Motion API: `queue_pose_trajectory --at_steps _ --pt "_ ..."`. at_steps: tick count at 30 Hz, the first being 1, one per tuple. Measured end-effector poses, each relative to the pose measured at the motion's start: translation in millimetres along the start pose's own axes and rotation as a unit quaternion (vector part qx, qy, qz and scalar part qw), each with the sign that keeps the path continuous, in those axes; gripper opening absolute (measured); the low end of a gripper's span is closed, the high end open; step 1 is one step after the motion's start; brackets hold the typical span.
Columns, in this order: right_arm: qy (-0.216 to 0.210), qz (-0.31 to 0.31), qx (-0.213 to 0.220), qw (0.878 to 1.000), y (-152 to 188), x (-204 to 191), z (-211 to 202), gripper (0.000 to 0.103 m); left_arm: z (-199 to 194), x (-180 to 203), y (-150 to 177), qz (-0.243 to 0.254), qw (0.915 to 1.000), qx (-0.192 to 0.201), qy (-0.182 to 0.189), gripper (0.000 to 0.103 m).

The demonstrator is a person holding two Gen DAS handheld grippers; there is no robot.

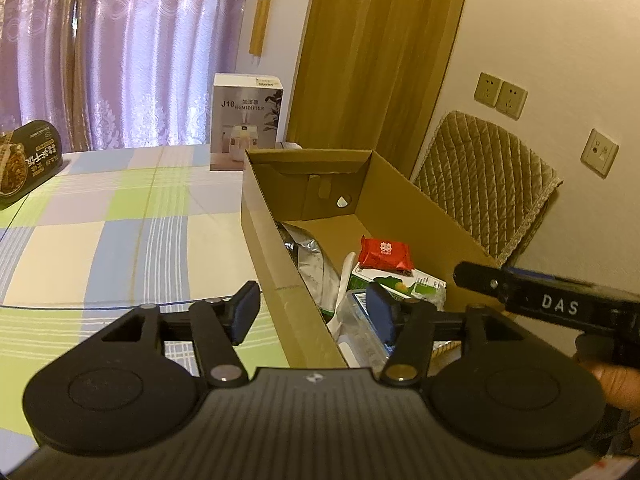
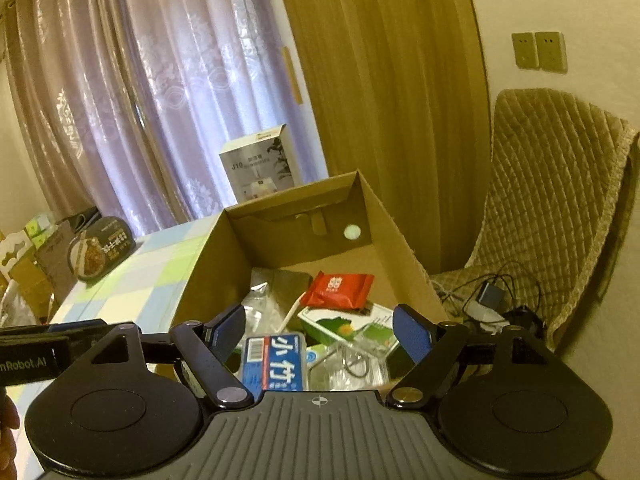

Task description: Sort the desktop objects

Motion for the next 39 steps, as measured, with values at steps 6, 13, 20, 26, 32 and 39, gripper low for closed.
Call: queue_pose_trajectory --at_steps 6,13,20,26,32,39 --pt "-0.001 0.008 0.001 1.000 10.8 -3.0 -20.5 0.090 -15.2 1.6 7.5 -0.006 0.9999 0.011 -0.005 0.076" --pt "-0.001 0.013 -0.002 1.000 21.2 -6.0 -44.9 0.099 -35.8 3.2 18.0 -0.015 0.9995 0.028 -0.007 0.096" --pt "-0.002 0.007 -0.012 1.000 30.7 -9.9 -67.3 0.101 -55.4 4.6 30.6 -0.018 0.9985 0.043 -0.029 0.101" --pt "0.003 0.002 -0.019 1.000 36.7 -11.5 -83.5 0.101 -68.2 4.9 40.2 -0.029 0.9980 0.041 -0.039 0.101" --pt "-0.002 0.013 -0.026 1.000 38.5 -10.8 -97.2 0.101 -80.3 6.8 45.4 -0.041 0.9984 0.023 -0.031 0.101" --pt "-0.007 0.010 -0.032 0.999 39.9 -14.6 -109.2 0.101 -92.8 15.0 51.3 -0.049 0.9978 0.015 -0.043 0.101"
Point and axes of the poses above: each gripper's, at about its wrist camera, not at the fingertips, and z roughly the way its jaws point, x to its right, y to its underside, the point moved 1 cm from there along z, roughly the way its jaws point, and after that the axes turned 13 degrees about -x, right-handed, at the moved point
